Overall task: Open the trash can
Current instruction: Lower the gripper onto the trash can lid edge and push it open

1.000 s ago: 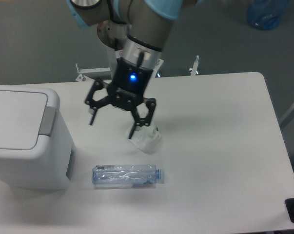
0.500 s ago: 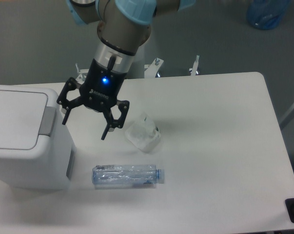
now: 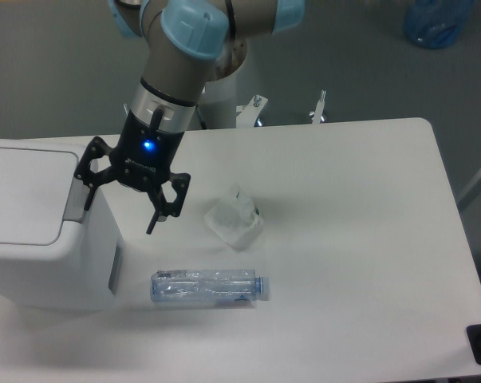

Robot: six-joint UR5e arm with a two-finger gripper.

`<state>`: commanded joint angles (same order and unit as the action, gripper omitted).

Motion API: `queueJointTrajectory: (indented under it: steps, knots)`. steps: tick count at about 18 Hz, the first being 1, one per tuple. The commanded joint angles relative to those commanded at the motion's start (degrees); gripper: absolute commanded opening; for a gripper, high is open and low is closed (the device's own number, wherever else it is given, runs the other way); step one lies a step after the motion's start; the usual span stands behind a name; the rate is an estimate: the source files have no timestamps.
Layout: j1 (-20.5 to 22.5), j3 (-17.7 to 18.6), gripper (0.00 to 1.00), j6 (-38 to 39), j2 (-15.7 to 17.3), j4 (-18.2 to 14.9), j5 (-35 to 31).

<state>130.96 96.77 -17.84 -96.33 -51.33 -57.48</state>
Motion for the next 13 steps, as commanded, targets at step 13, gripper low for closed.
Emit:
queueJointTrajectory:
  steps: [13]
  knots:
    - [-1.8,1.6,1.00,1.1,0.2,0.1,-1.3]
